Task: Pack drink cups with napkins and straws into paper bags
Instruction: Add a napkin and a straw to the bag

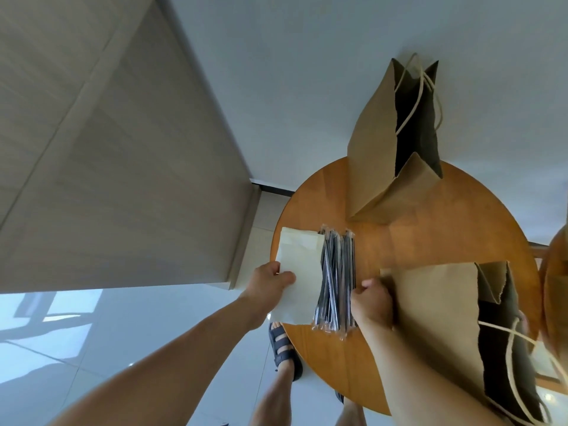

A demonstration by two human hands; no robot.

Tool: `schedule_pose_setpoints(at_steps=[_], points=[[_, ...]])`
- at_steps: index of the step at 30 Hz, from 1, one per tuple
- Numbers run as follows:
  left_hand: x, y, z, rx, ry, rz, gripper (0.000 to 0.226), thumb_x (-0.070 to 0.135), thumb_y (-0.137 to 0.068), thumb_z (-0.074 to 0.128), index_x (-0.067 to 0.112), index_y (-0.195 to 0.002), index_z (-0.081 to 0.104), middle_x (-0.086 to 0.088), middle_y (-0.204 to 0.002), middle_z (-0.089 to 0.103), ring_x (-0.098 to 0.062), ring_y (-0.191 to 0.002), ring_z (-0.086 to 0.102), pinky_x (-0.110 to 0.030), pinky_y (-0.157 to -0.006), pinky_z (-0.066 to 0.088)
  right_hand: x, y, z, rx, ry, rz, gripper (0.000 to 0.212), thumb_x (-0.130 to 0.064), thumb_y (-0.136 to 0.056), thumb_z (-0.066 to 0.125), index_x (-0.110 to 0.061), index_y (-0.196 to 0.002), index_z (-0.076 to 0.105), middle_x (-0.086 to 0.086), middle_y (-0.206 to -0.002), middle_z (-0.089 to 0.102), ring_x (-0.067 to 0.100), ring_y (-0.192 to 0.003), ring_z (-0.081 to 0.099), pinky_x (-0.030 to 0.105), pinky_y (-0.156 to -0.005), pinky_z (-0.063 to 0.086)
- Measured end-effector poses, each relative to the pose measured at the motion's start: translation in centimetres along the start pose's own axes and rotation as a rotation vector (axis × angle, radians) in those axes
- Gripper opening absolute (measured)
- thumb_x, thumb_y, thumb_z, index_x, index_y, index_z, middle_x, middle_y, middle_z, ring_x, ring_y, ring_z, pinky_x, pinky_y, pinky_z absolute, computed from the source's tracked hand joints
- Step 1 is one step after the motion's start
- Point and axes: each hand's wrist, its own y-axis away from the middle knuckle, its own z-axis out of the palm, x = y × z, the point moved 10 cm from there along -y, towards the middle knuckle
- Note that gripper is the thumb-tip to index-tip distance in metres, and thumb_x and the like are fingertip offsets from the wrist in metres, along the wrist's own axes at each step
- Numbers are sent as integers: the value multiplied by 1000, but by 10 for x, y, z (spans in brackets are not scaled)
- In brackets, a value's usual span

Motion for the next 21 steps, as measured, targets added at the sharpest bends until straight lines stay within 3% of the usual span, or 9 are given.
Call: schedule_pose_setpoints(at_steps=[4,7,10,14,17,21], points=[[1,1,1,11,-37,8,23,18,-93,58,17,-116,59,-4,-108,67,-25,-96,64,-43,-86,56,-9,-6,10,-16,112,-58,21,-13,-90,67,-12,-110,61,1,-83,64,17,-64,67,38,-60,61],[2,3,4,15,-51,11,28,18,-92,59,18,-120,57,-4,-108,66,-23,-95,64,-39,-81,55,-11,-7,8,-21,136,-71,13,-11,-88,68,-12,-98,60,-4,-69,57,17,-59,66,37,-57,61],[11,8,7,29,-45,31,30,18,-92,57,17,-123,55,-2,-104,66,-21,-93,63,-35,-75,54,-21,2,-10,46,98,-114,11,-13,-87,68,-16,-93,60,-7,-69,54,11,-58,57,24,-49,48],[40,24,7,65,-71,92,38,17,-93,55,17,-130,51,-3,-110,63,-25,-101,60,-41,-87,52,-49,35,-47,151,-55,-222,13,-13,-83,64,-18,-79,52,-4,-78,53,8,-59,46,20,-47,29],[67,41,10,58,-99,151,45,16,-94,54,19,-137,45,-6,-120,60,-28,-107,58,-44,-93,52,-73,72,-77,155,-216,-311,22,-11,-79,64,-23,-69,48,-4,-67,52,9,-57,50,14,-46,30],[95,66,14,57,-103,216,48,16,-96,53,23,-142,39,-6,-126,57,-31,-112,56,-45,-97,49,-100,116,-113,92,-386,-439,29,-5,-80,70,-30,-80,55,-6,-65,57,-2,-63,57,8,-54,44]])
